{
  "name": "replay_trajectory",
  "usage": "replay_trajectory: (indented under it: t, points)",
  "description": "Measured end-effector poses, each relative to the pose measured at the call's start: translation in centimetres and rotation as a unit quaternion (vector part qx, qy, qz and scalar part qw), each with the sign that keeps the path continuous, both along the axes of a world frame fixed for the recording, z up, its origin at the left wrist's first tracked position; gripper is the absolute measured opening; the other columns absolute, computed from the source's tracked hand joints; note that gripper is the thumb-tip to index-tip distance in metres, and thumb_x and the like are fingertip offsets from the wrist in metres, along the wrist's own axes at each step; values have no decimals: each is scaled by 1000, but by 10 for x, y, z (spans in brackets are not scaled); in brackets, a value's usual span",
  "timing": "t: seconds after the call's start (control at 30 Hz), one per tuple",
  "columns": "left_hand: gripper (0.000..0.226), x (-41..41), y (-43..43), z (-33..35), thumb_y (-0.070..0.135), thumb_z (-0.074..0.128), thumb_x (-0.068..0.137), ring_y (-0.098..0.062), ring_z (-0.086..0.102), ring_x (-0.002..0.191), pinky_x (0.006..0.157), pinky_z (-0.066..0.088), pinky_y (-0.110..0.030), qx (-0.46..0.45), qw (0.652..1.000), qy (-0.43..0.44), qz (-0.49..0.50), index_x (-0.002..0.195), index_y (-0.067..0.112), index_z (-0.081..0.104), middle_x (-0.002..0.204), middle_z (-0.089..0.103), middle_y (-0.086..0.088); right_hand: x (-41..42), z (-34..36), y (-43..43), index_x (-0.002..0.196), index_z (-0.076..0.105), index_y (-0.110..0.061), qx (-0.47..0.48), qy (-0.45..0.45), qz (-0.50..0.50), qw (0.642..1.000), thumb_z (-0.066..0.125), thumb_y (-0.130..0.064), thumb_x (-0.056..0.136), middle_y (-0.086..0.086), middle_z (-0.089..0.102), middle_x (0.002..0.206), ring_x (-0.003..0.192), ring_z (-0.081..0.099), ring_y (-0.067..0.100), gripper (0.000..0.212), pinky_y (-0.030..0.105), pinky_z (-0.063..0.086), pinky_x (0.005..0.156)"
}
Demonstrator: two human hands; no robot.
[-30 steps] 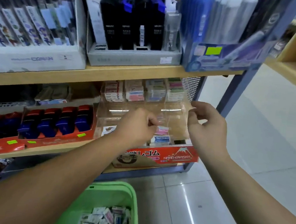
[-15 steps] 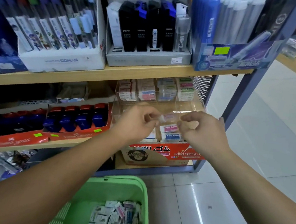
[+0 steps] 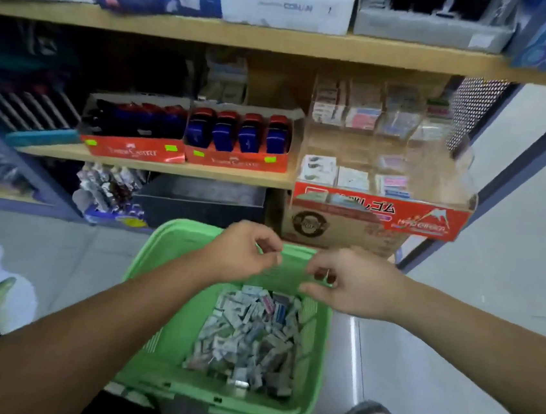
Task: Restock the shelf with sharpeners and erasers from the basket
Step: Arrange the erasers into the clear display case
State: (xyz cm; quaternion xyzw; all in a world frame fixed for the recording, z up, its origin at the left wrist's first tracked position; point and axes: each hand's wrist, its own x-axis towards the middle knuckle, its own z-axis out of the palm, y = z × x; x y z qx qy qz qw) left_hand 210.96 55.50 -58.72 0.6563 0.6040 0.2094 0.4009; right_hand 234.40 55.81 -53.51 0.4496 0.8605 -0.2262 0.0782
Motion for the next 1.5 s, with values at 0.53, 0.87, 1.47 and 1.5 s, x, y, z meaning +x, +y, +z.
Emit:
replay_trajectory:
  t: [0.53,0.87,1.47,1.5]
  points:
    - [76,-92,-88,-171,28,92,75,-21,64,111,95,50,-29,-289,952,104,2,142,14,58,134,65,-9,-94,-224,-17,162,1,-50,-107,-295,149,938,76,-51,88,10,-21,172,159,-6,43,106,72,15,122]
    - [89,-87,-86,-186,31,93,74,-25,57,129,101,45,-28,-283,950,124,-52,150,15,50,151,53,-6,-113,-235,-18,150,43,-39,-41,-249,176,952,68,-35,98,8,54,143,136,45,33,58,46,42,107]
    - [94,-15,-59,-232,41,91,64,-34,59,114,93,54,-43,-194,968,154,-45,140,27,38,132,50,-11,-78,-200,23,100,75,-18,-174,-51,-144,973,69,-14,95,10,71,106,93,65,26,9,31,49,75]
    - [83,-16,-58,-234,36,89,67,-32,60,109,89,54,-40,-184,971,145,-38,135,24,44,126,54,-9,-80,-204,23,101,75,-16,-174,-54,-164,969,68,-14,96,9,70,103,90,64,25,9,30,48,74]
